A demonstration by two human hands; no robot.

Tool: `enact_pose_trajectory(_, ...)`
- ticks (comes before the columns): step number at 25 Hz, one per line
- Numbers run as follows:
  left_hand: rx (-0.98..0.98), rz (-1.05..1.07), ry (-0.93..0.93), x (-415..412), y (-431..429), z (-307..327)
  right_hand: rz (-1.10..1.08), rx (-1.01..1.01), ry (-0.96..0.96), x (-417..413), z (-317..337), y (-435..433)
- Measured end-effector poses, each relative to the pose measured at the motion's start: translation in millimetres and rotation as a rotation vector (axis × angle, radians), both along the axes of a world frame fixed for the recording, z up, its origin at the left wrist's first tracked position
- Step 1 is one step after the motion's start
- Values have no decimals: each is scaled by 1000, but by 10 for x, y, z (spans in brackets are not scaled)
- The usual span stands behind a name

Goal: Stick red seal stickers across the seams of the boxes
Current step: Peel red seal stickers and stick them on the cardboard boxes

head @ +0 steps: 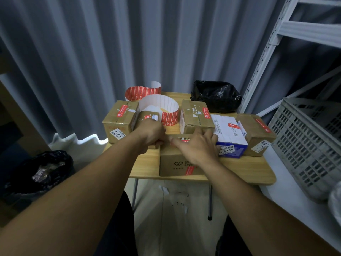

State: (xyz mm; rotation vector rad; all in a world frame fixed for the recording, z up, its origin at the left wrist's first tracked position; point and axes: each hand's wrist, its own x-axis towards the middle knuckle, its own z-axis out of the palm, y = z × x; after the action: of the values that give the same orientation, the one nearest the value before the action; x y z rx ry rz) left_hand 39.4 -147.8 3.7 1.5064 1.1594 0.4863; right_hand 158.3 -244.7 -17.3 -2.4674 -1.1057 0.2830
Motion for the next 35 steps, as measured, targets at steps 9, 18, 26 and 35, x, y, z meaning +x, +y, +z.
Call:
enact_pose_trajectory(9,-21,12,-58,-37,-35,-19,-20,37,30,-24,-34,-26)
enact_pose_trajectory(18,-23,-22,8,-44,-94,10,-51,203,341,311,24,-94)
enact_pose_trajectory(26,-23,16,-16,8,-128,-99,1,251,506,394,52,-184)
enact_pose_trajectory(35,57,-231,51,-161,-229,-171,144,201,593,403,153,-399)
